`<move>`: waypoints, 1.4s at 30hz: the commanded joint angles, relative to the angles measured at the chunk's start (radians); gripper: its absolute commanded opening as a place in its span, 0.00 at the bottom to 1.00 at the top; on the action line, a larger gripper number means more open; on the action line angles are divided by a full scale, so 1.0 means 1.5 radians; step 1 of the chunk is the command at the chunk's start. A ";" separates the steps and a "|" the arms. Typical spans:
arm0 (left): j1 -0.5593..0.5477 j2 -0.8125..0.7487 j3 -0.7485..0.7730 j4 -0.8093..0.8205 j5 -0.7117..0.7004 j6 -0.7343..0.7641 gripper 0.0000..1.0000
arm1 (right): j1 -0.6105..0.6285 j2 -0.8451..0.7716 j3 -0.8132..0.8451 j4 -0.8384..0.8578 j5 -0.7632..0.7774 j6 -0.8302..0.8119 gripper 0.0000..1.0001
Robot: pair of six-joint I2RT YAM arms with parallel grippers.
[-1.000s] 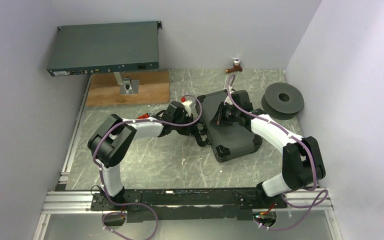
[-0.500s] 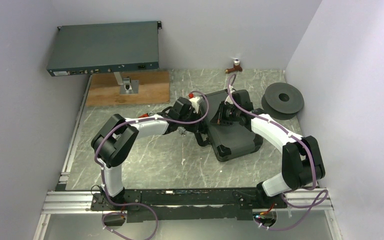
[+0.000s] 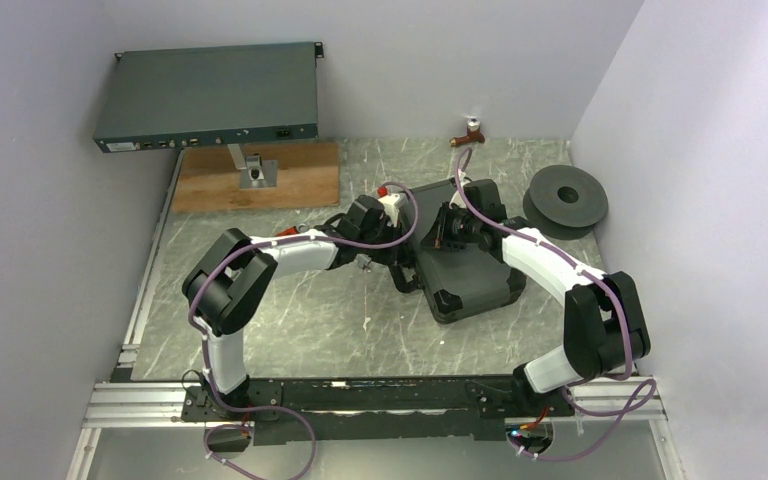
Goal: Pack up texas hold em set
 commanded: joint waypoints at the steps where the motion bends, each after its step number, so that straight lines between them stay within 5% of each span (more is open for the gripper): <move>1: -0.028 0.010 0.000 0.067 -0.004 -0.006 0.15 | 0.001 0.038 -0.023 -0.096 0.059 -0.029 0.00; 16: -0.059 0.044 -0.089 0.097 -0.081 -0.076 0.09 | 0.001 0.038 -0.023 -0.095 0.056 -0.030 0.00; 32: -0.066 -0.093 -0.059 -0.036 -0.186 -0.025 0.01 | 0.001 0.040 -0.021 -0.097 0.052 -0.031 0.00; 42: -0.065 -0.061 -0.002 -0.056 -0.203 -0.008 0.00 | 0.001 0.038 -0.022 -0.099 0.053 -0.032 0.00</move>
